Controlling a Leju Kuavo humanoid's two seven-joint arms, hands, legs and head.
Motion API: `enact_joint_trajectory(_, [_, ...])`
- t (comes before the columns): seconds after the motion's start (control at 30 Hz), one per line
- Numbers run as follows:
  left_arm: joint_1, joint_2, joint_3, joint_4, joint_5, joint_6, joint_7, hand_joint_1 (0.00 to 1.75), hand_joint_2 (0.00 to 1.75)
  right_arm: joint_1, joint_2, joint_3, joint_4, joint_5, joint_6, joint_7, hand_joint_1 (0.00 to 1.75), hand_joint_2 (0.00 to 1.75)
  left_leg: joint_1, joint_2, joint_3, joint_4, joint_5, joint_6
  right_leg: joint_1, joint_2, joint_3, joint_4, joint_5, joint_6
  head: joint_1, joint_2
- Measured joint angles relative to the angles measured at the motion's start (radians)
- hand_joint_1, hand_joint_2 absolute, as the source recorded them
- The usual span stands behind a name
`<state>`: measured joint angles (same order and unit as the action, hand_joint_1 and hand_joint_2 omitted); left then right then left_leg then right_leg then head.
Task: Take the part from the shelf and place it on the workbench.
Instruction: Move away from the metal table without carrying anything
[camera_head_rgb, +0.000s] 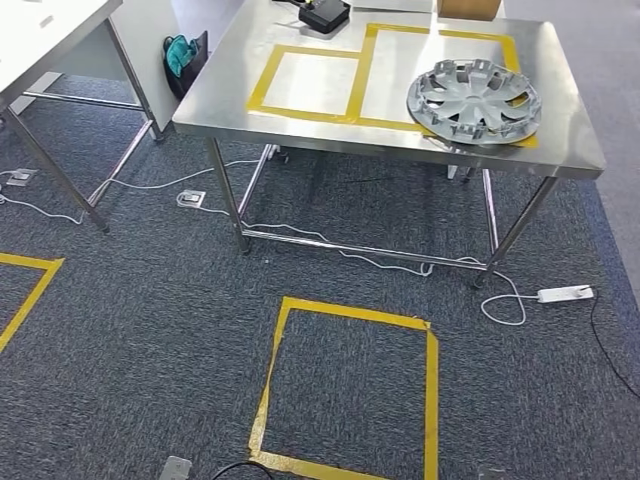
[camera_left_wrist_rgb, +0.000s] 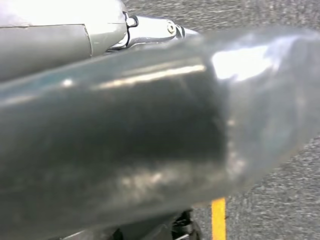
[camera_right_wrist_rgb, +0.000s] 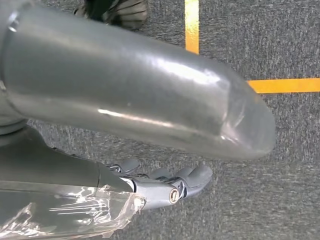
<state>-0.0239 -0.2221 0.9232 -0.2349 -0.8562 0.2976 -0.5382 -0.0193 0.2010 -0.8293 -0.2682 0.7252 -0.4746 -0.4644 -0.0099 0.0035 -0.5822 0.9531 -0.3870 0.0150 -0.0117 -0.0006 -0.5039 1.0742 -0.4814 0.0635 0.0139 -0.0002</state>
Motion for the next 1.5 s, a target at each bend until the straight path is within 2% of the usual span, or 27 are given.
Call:
enact_joint_trajectory(0.03, [0.000, 0.001, 0.002, -0.001, 0.000, 0.000, -0.004, 0.00, 0.00, -0.003, 0.001, 0.000, 0.000, 0.000, 0.000, -0.003, 0.00, 0.00, -0.001, 0.000, -0.007, 0.005, 0.007, -0.005, 0.001, 0.001, 0.040, -0.063, -0.019, -0.004, -0.001, 0.000])
enact_joint_trajectory(0.07, [-0.001, 0.002, 0.005, -0.001, 0.000, -0.001, -0.010, 0.00, 0.00, -0.005, 0.002, 0.000, 0.001, 0.000, 0.001, -0.007, 0.00, 0.00, -0.001, 0.000, -0.011, 0.009, 0.014, -0.011, 0.004, 0.002, 0.060, -0.100, -0.038, -0.009, -0.001, 0.000])
enact_joint_trajectory(0.13, [-0.003, 0.004, 0.011, -0.002, 0.000, -0.002, -0.018, 0.00, 0.00, -0.005, 0.003, -0.001, 0.003, 0.000, 0.001, -0.013, 0.00, 0.00, 0.001, 0.000, -0.016, 0.011, 0.025, -0.022, 0.005, 0.000, 0.050, -0.107, -0.035, -0.026, -0.002, 0.000])
enact_joint_trajectory(0.17, [-0.003, 0.004, 0.013, -0.002, -0.001, -0.003, -0.020, 0.00, 0.00, -0.006, 0.003, -0.002, 0.003, 0.000, 0.001, -0.015, 0.00, 0.00, 0.002, 0.000, -0.023, 0.018, 0.014, -0.028, 0.004, -0.001, 0.041, -0.106, -0.027, -0.036, -0.002, 0.000])
enact_joint_trajectory(0.23, [-0.002, 0.006, 0.017, -0.002, -0.001, -0.006, -0.024, 0.00, 0.00, -0.005, 0.004, -0.004, 0.005, 0.000, 0.001, -0.019, 0.00, 0.00, 0.006, -0.001, -0.048, 0.082, -0.062, -0.039, 0.002, -0.004, 0.018, -0.107, -0.006, -0.052, -0.007, 0.000])
enact_joint_trajectory(0.3, [-0.002, 0.008, 0.019, -0.002, 0.000, -0.014, -0.027, 0.00, 0.00, -0.005, 0.003, -0.005, 0.005, -0.001, 0.003, -0.026, 0.00, 0.00, 0.008, -0.001, -0.084, 0.211, -0.159, -0.047, 0.003, -0.004, -0.003, -0.106, 0.015, -0.056, -0.011, 0.000])
enact_joint_trajectory(0.33, [-0.002, 0.009, 0.021, -0.002, 0.000, -0.017, -0.029, 0.00, 0.00, -0.004, 0.003, -0.005, 0.005, -0.001, 0.004, -0.029, 0.00, 0.00, 0.009, -0.001, -0.095, 0.268, -0.179, -0.050, 0.004, -0.005, -0.014, -0.105, 0.025, -0.056, -0.011, 0.000])
enact_joint_trajectory(0.37, [-0.003, 0.010, 0.022, -0.002, 0.000, -0.020, -0.030, 0.00, 0.00, -0.003, 0.003, -0.005, 0.005, -0.001, 0.005, -0.032, 0.00, 0.00, 0.009, -0.001, -0.092, 0.297, -0.174, -0.051, 0.004, -0.005, -0.024, -0.104, 0.034, -0.054, -0.011, 0.000])
enact_joint_trajectory(0.4, [-0.003, 0.010, 0.024, -0.002, 0.000, -0.020, -0.031, 0.00, 0.00, -0.003, 0.003, -0.006, 0.005, -0.001, 0.005, -0.033, 0.00, 0.00, 0.010, -0.001, -0.072, 0.287, -0.152, -0.050, 0.004, -0.005, -0.035, -0.103, 0.043, -0.052, -0.011, 0.000])
enact_joint_trajectory(0.47, [-0.003, 0.012, 0.025, -0.002, -0.001, -0.020, -0.032, 0.00, 0.00, -0.003, 0.003, -0.007, 0.005, -0.001, 0.006, -0.035, 0.00, 0.00, 0.010, -0.001, 0.017, 0.169, -0.101, -0.045, 0.003, -0.005, -0.051, -0.101, 0.055, -0.045, -0.011, 0.000])
enact_joint_trajectory(0.53, [-0.007, 0.012, 0.026, -0.002, -0.002, -0.020, -0.035, 0.00, 0.00, -0.004, 0.003, -0.009, 0.005, 0.000, 0.008, -0.038, 0.00, 0.00, 0.008, -0.001, 0.101, 0.035, -0.090, -0.037, 0.007, -0.006, -0.061, -0.096, 0.065, -0.035, -0.010, 0.000])
enact_joint_trajectory(0.57, [-0.009, 0.012, 0.026, -0.002, -0.002, -0.020, -0.037, 0.00, 0.00, -0.005, 0.003, -0.010, 0.005, 0.000, 0.009, -0.039, 0.00, 0.00, 0.007, -0.002, 0.118, 0.001, -0.093, -0.032, 0.008, -0.006, -0.066, -0.093, 0.070, -0.029, -0.010, 0.000])
enact_joint_trajectory(0.67, [-0.009, 0.012, 0.027, -0.002, -0.006, -0.020, -0.044, 0.00, 0.00, -0.004, 0.003, -0.014, 0.005, 0.000, 0.009, -0.042, 0.00, 0.00, 0.007, -0.002, 0.110, -0.010, -0.089, -0.011, 0.007, -0.006, -0.078, -0.085, 0.075, -0.012, -0.009, 0.000])
enact_joint_trajectory(0.73, [-0.009, 0.012, 0.027, -0.002, -0.010, -0.020, -0.046, 0.00, 0.00, -0.003, 0.003, -0.019, 0.005, 0.001, 0.008, -0.043, 0.00, 0.00, 0.010, -0.001, 0.101, -0.012, -0.078, 0.005, 0.005, -0.004, -0.110, -0.018, 0.026, -0.002, -0.005, 0.000])
enact_joint_trajectory(0.8, [-0.009, 0.012, 0.027, -0.002, -0.013, -0.021, -0.047, 0.00, 0.00, -0.003, 0.004, -0.022, 0.005, 0.001, 0.009, -0.044, 0.00, 0.00, 0.008, -0.001, 0.088, -0.011, -0.068, 0.012, 0.005, -0.003, -0.165, 0.119, -0.052, 0.005, 0.000, 0.000])
enact_joint_trajectory(0.87, [-0.008, 0.012, 0.027, -0.002, -0.015, -0.021, -0.048, 0.00, 0.00, -0.002, 0.004, -0.025, 0.005, 0.001, 0.009, -0.044, 0.00, 0.00, 0.005, -0.004, 0.076, -0.010, -0.058, 0.013, 0.005, -0.003, -0.189, 0.203, -0.083, 0.006, 0.001, 0.000])
enact_joint_trajectory(0.9, [-0.008, 0.012, 0.027, -0.002, -0.015, -0.021, -0.049, 0.00, 0.00, -0.001, 0.004, -0.026, 0.005, 0.001, 0.010, -0.045, 0.00, 0.00, 0.004, -0.007, 0.072, -0.010, -0.054, 0.012, 0.005, -0.003, -0.171, 0.186, -0.070, 0.005, 0.000, 0.000])
enact_joint_trajectory(1.0, [-0.008, 0.012, 0.028, -0.002, -0.015, -0.021, -0.051, 0.00, 0.00, -0.001, 0.004, -0.030, 0.005, 0.001, 0.012, -0.047, 0.00, 0.00, 0.002, -0.017, 0.067, -0.007, -0.047, 0.004, 0.005, 0.017, -0.040, -0.026, 0.003, -0.006, 0.001, 0.000])
enact_joint_trajectory(1.07, [-0.010, 0.012, 0.028, -0.002, -0.015, -0.021, -0.053, 0.00, 0.00, -0.003, 0.004, -0.030, 0.005, 0.002, 0.012, -0.048, 0.00, 0.00, 0.000, -0.021, 0.060, -0.002, -0.042, -0.005, 0.006, 0.032, 0.003, -0.101, 0.013, -0.017, 0.000, 0.000])
enact_joint_trajectory(1.13, [-0.010, 0.012, 0.029, -0.002, -0.016, -0.021, -0.055, 0.00, 0.00, -0.001, 0.005, -0.031, 0.005, 0.001, 0.012, -0.049, 0.00, 0.00, 0.001, -0.026, 0.051, 0.000, -0.035, -0.016, 0.007, 0.029, 0.001, -0.101, 0.017, -0.029, -0.001, 0.000])
enact_joint_trajectory(1.2, [-0.009, 0.011, 0.031, -0.002, -0.020, -0.018, -0.056, 0.00, 0.00, 0.000, 0.006, -0.033, 0.005, 0.000, 0.014, -0.049, 0.00, 0.00, 0.003, -0.026, 0.037, 0.022, -0.051, -0.028, 0.004, 0.020, -0.006, -0.103, 0.024, -0.044, -0.004, 0.000])
enact_joint_trajectory(1.23, [-0.009, 0.010, 0.032, -0.002, -0.022, -0.016, -0.056, 0.00, 0.00, 0.000, 0.006, -0.035, 0.005, 0.000, 0.016, -0.049, 0.00, 0.00, 0.004, -0.024, 0.019, 0.059, -0.077, -0.033, 0.002, 0.014, -0.009, -0.105, 0.029, -0.051, -0.007, 0.000])
enact_joint_trajectory(1.3, [-0.012, 0.008, 0.034, -0.002, -0.024, -0.011, -0.060, 0.00, 0.00, 0.001, 0.005, -0.041, 0.005, -0.001, 0.020, -0.049, 0.00, 0.00, 0.008, -0.018, -0.042, 0.191, -0.152, -0.044, 0.002, 0.003, -0.018, -0.105, 0.033, -0.057, -0.014, 0.000])
enact_joint_trajectory(1.37, [-0.011, 0.004, 0.036, -0.002, -0.026, -0.004, -0.064, 0.00, 0.00, 0.003, 0.005, -0.046, 0.005, -0.002, 0.021, -0.049, 0.00, 0.00, 0.011, -0.016, -0.088, 0.297, -0.188, -0.049, 0.003, -0.009, -0.025, -0.103, 0.037, -0.056, -0.014, 0.000])
enact_joint_trajectory(1.4, [-0.009, 0.003, 0.036, -0.002, -0.027, -0.001, -0.066, 0.00, 0.00, 0.004, 0.005, -0.048, 0.005, -0.002, 0.021, -0.049, 0.00, 0.00, 0.011, -0.015, -0.084, 0.297, -0.177, -0.050, 0.003, -0.014, -0.028, -0.103, 0.038, -0.055, -0.014, 0.000])
enact_joint_trajectory(1.43, [-0.009, 0.001, 0.037, -0.002, -0.027, 0.001, -0.066, 0.00, 0.00, 0.004, 0.005, -0.050, 0.005, -0.002, 0.021, -0.049, 0.00, 0.00, 0.012, -0.012, -0.060, 0.255, -0.149, -0.049, 0.002, -0.018, -0.029, -0.102, 0.039, -0.053, -0.014, 0.000])
enact_joint_trajectory(1.5, [-0.010, -0.001, 0.037, -0.002, -0.030, 0.002, -0.066, 0.00, 0.00, 0.003, 0.005, -0.053, 0.005, -0.002, 0.022, -0.048, 0.00, 0.00, 0.011, 0.004, 0.018, 0.110, -0.087, -0.046, 0.004, -0.026, -0.030, -0.098, 0.040, -0.048, -0.015, 0.000])
